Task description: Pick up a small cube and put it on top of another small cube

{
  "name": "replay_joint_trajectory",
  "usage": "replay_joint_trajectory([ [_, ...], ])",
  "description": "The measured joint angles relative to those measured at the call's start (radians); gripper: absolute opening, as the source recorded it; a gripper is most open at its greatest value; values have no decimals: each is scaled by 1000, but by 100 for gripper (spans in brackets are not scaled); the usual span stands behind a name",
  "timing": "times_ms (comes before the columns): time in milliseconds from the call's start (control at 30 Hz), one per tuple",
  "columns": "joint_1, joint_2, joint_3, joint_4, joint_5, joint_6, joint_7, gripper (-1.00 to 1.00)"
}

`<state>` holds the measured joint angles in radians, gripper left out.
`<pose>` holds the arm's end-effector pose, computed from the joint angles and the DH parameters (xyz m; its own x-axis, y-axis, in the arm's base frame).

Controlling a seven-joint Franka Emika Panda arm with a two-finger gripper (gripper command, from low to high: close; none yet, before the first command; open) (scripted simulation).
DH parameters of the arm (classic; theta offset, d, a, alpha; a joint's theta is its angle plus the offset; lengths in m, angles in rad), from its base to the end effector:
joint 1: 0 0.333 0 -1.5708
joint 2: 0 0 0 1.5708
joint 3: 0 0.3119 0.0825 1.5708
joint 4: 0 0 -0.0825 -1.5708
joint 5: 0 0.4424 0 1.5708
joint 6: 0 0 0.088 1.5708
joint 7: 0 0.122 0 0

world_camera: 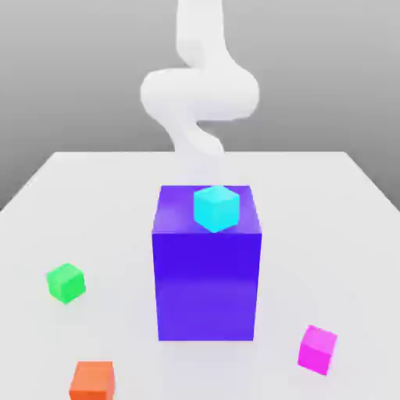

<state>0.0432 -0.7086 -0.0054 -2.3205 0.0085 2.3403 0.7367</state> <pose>0.4517 0.0168 0.6553 0.5786 -0.6558 0.4849 -0.4725 -0.7541 -0.4561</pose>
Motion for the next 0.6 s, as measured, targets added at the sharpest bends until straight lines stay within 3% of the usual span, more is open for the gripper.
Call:
replay_joint_trajectory([
  [600,240,659,50,-148,41,290,-441,0],
])
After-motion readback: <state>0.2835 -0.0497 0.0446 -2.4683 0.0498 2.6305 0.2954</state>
